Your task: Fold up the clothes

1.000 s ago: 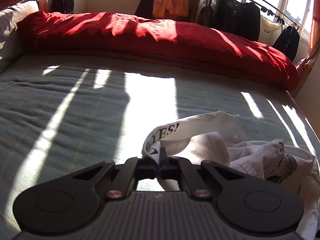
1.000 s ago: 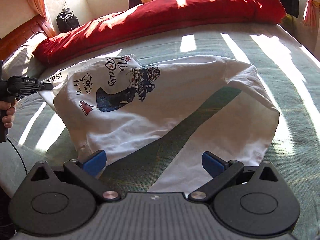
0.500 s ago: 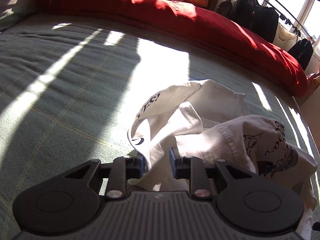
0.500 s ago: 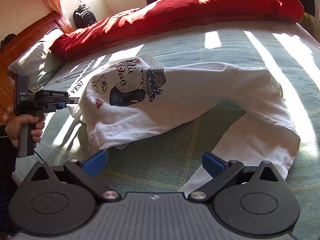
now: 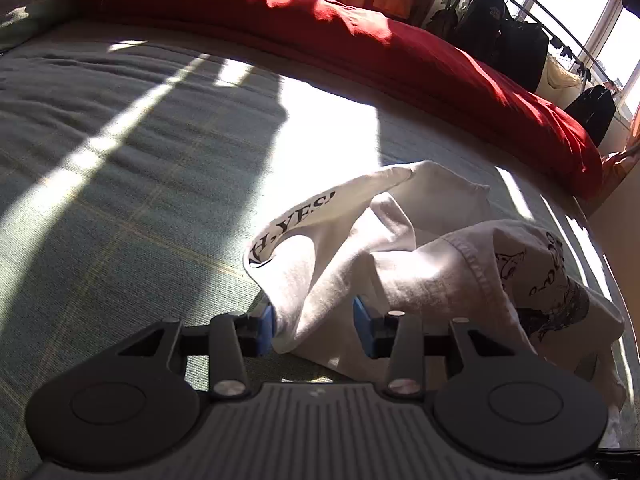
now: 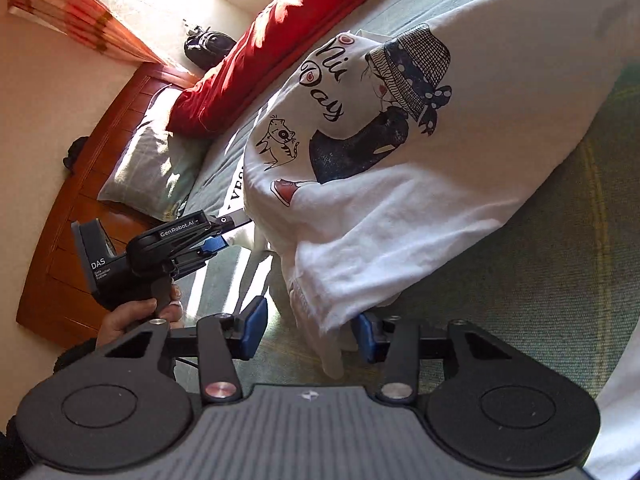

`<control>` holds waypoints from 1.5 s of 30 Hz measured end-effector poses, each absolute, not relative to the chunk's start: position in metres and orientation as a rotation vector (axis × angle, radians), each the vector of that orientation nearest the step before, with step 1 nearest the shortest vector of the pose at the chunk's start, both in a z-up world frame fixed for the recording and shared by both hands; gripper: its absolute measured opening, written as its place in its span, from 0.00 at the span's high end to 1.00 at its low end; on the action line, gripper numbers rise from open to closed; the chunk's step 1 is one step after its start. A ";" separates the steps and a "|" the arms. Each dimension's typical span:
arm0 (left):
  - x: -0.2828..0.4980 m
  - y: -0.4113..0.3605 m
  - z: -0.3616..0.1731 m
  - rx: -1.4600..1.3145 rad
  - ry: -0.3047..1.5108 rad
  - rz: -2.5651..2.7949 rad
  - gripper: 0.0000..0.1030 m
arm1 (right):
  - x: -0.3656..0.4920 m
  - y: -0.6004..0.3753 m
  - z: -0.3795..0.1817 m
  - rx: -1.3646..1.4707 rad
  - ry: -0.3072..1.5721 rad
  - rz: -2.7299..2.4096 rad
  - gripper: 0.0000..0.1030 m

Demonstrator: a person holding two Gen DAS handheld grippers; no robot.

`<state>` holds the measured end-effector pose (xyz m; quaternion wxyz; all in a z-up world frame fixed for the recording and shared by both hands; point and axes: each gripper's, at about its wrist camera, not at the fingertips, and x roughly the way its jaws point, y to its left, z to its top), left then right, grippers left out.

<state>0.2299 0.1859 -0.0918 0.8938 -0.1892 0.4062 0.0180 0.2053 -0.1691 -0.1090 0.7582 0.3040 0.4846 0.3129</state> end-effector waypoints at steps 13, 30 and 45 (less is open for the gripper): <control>0.221 0.188 -0.106 -0.413 0.869 0.040 0.43 | 0.201 -0.225 -0.058 0.507 0.911 0.447 0.91; 0.237 0.170 -0.091 -0.314 0.805 0.024 0.98 | 0.168 -0.236 -0.040 0.262 0.911 0.359 0.85; 0.199 0.225 0.010 -0.128 0.736 0.115 0.97 | 0.136 -0.247 -0.004 0.261 0.828 0.373 0.80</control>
